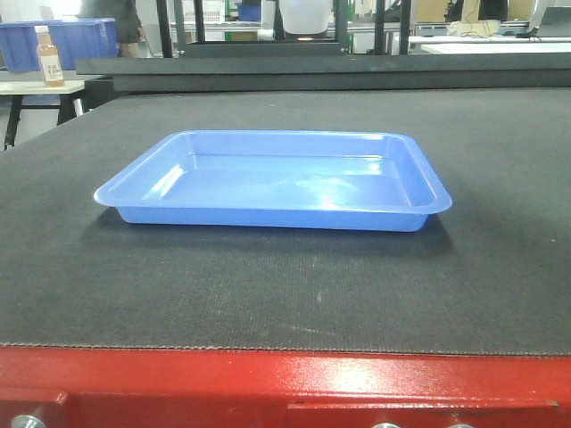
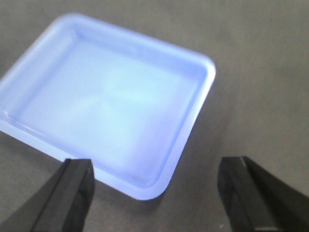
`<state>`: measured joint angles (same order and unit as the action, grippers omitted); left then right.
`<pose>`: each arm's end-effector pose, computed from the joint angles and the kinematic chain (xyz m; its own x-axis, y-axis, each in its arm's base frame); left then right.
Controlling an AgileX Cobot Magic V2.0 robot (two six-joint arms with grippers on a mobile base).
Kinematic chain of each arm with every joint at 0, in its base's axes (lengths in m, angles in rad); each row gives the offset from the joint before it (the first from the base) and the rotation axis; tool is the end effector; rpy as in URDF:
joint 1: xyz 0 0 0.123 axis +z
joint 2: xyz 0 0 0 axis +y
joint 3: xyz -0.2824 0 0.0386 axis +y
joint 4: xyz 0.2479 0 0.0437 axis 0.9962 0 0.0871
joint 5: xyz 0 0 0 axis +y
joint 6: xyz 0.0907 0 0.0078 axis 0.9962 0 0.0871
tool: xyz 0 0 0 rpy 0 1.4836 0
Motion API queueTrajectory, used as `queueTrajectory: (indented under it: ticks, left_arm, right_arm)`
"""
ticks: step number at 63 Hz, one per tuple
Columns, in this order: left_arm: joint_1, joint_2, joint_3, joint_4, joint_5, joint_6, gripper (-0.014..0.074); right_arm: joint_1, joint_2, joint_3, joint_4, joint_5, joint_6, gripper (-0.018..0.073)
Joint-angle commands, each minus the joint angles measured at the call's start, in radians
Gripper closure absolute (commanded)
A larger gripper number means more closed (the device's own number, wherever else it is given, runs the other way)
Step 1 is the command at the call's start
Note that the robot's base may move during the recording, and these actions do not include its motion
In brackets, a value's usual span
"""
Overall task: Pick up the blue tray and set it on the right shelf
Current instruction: 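Close both grippers on opposite rims of the blue tray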
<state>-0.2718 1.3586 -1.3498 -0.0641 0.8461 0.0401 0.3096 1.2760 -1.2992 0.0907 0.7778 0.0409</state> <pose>0.2800 -0.0826 0.3855 -0.6690 0.1839 -0.7201 0.2998 0.9534 -0.0350 0.2583 0.0887 0.3977 -0.6218 -0.0884 -0.7782 -0.2877 0.9499 0.1219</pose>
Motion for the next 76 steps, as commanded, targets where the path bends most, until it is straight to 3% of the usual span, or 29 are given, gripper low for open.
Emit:
queueTrajectory:
  ticks: [1,14,22,36,76]
  left_arm:
    - [-0.008,0.072,-0.107,0.002,0.004,-0.001,0.0246]
    - [-0.008,0.280,-0.289,0.002,0.090,-0.001,0.0247]
    - [-0.008,0.396,-0.403,0.002,0.134,-0.040,0.0247]
    - [-0.010,0.569,-0.551,0.006,0.195,-0.083,0.0247]
    - [-0.010,0.760,-0.577,0.008,0.139,-0.091,0.0247]
  right_arm:
    - [0.002,0.092,-0.133,0.004,0.037,0.057,-0.0053]
    - [0.000,0.350,-0.345,0.000,0.167,0.172,-0.0052]
    - [-0.011,0.474,-0.424,-0.026,0.209,0.240,-0.0052]
    - [-0.023,0.609,-0.487,-0.065,0.222,0.247,-0.0052]
    - [-0.052,0.767,-0.492,-0.105,0.164,0.247,-0.0052]
